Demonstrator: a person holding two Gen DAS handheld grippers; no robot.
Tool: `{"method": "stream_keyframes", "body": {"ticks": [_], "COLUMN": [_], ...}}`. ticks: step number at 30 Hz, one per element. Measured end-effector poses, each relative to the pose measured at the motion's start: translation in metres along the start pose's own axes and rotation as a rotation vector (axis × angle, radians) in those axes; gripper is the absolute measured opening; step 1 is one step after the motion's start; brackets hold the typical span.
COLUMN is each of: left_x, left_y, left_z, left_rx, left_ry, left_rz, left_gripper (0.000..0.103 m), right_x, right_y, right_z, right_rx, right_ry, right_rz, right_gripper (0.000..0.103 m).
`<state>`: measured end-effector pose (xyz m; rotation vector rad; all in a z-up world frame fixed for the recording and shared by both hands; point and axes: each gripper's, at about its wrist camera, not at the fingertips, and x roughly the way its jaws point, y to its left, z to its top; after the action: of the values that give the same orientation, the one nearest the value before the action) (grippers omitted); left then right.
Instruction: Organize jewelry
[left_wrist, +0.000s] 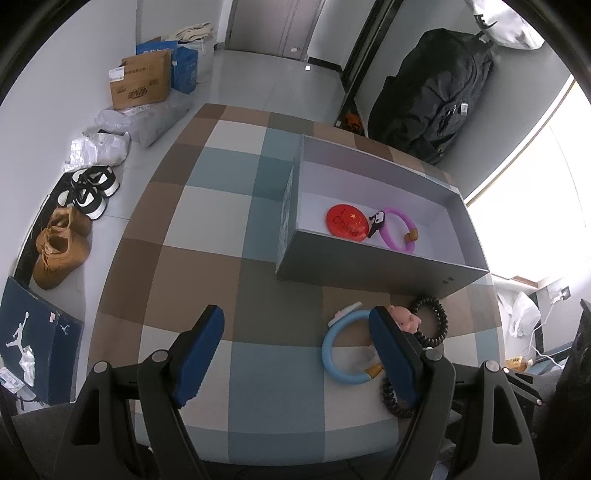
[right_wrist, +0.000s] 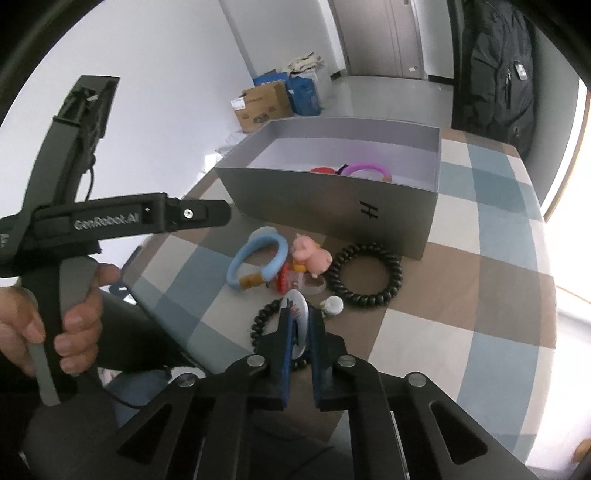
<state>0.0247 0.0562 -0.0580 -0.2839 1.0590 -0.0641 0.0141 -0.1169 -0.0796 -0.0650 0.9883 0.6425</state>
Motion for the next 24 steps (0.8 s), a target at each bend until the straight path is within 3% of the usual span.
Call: {"method": "stream_keyframes", "body": {"ticks": [7, 10, 19, 24], "left_x": [0.004, 0.006, 0.009, 0.016], "left_y": [0.0, 0.001, -0.012, -0.019], "left_z": [-0.002, -0.003, -0.006, -0.008], "left_rx": [0.001, -0.019, 0.012, 0.045], "left_ry": [0.027, 0.054, 0.076, 0.105], "left_rz": [-0.008, -0.071, -0.156, -0.137], "left_gripper": [0.077, 0.077, 0.077, 0.077], "right_x": [-0.013, -0.019, -0.031, -0.035], "right_y": [0.0, -0.006, -0.02, -0.031], "right_z": [0.003, 0.008, 0.02, 0.023], "right_rx": [0.009, 0.038, 0.092, 0.126], "right_ry": [-0.049, -0.076, -0.134, -0.153], "right_rz": [0.041, 0.054, 0.056, 0.058], "right_gripper": [0.004, 0.004, 0.004, 0.004]}}
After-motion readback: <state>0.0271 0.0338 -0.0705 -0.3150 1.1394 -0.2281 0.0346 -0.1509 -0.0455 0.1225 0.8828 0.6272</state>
